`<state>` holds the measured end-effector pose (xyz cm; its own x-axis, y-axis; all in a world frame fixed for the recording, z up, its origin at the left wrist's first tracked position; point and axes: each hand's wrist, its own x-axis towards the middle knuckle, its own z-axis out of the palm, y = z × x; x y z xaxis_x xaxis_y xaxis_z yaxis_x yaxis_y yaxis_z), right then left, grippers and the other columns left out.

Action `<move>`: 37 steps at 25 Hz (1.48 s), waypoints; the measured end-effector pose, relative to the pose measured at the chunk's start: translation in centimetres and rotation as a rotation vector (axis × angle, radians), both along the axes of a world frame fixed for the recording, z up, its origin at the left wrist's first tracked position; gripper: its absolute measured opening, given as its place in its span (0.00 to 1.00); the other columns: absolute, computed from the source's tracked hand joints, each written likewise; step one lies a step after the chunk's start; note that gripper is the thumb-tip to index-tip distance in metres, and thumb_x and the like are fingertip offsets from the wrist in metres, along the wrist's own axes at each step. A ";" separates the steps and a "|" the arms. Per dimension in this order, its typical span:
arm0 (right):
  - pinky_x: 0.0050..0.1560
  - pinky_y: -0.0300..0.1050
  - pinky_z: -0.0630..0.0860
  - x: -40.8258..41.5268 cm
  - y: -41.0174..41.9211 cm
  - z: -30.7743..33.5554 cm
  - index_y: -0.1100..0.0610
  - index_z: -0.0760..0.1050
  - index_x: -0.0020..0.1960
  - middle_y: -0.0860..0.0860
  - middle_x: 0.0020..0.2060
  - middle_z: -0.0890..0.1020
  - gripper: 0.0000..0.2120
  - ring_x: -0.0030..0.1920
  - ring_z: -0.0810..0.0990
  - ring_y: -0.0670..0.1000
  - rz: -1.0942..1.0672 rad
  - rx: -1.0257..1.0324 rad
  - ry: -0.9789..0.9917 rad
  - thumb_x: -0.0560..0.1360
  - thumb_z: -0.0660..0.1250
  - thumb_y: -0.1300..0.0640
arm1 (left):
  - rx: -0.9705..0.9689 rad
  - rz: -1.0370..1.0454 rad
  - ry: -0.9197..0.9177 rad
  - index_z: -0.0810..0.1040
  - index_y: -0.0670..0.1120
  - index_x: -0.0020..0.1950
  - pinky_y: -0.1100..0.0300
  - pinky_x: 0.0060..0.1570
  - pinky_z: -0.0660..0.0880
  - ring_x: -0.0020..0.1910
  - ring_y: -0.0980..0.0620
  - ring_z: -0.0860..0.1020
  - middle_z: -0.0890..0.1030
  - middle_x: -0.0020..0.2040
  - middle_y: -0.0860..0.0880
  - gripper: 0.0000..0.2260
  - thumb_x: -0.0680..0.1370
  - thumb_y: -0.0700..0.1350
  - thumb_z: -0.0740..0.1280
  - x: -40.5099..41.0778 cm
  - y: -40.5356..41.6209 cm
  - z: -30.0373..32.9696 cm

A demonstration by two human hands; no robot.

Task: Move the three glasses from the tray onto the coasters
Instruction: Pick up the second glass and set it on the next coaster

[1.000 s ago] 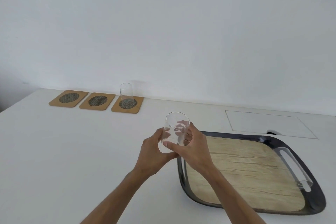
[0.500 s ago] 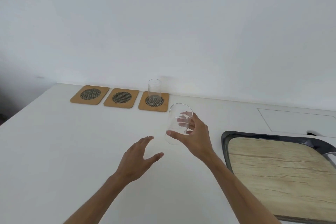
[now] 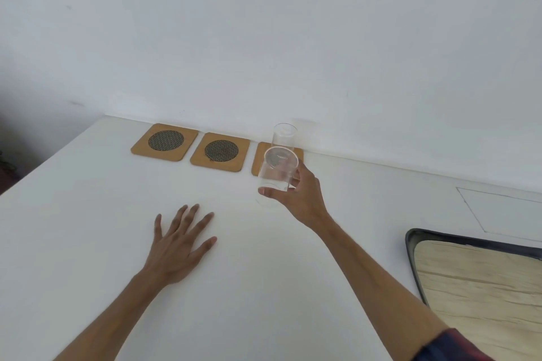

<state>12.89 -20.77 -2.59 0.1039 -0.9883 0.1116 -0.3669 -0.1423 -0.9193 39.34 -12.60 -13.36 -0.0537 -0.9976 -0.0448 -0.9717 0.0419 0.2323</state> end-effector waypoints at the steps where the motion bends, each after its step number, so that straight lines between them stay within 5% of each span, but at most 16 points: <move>1: 0.60 0.50 0.79 0.9 -1.0 -0.2 0.48 0.74 0.65 0.41 0.53 0.83 0.37 0.57 0.82 0.47 0.007 0.001 -0.007 0.59 0.84 0.48 | 0.000 0.019 -0.003 0.46 0.63 0.78 0.38 0.74 0.36 0.79 0.52 0.43 0.47 0.81 0.53 0.37 0.70 0.74 0.34 0.8 -0.7 -0.1; 11: 0.60 0.52 0.78 8.7 -11.1 -2.8 0.59 0.74 0.58 0.49 0.54 0.82 0.33 0.58 0.81 0.52 0.028 0.008 -0.002 0.60 0.85 0.52 | 0.003 0.121 -0.014 0.40 0.66 0.76 0.39 0.75 0.39 0.79 0.52 0.41 0.44 0.81 0.56 0.34 0.72 0.74 0.38 4.3 -4.8 -1.1; 15: 0.60 0.51 0.78 11.2 -14.3 -4.0 0.51 0.74 0.58 0.43 0.49 0.81 0.32 0.57 0.80 0.51 0.031 0.007 0.015 0.59 0.84 0.51 | -0.016 0.125 -0.023 0.39 0.66 0.76 0.39 0.75 0.39 0.79 0.53 0.41 0.44 0.81 0.57 0.33 0.72 0.73 0.37 4.4 -4.9 -1.3; 22: 0.61 0.50 0.77 13.4 -17.9 -5.8 0.53 0.72 0.64 0.53 0.59 0.82 0.37 0.58 0.79 0.50 0.060 0.042 0.080 0.60 0.83 0.49 | -0.023 0.139 -0.023 0.41 0.66 0.76 0.41 0.75 0.39 0.79 0.54 0.40 0.44 0.80 0.58 0.33 0.72 0.73 0.38 4.2 -4.9 -1.2; 37: 0.57 0.49 0.76 15.7 -20.4 -6.3 0.53 0.71 0.65 0.51 0.55 0.80 0.36 0.58 0.80 0.53 0.076 0.033 0.150 0.62 0.83 0.49 | -0.021 0.144 -0.014 0.42 0.65 0.77 0.41 0.75 0.39 0.79 0.55 0.39 0.43 0.80 0.58 0.33 0.73 0.73 0.39 4.1 -4.8 -0.8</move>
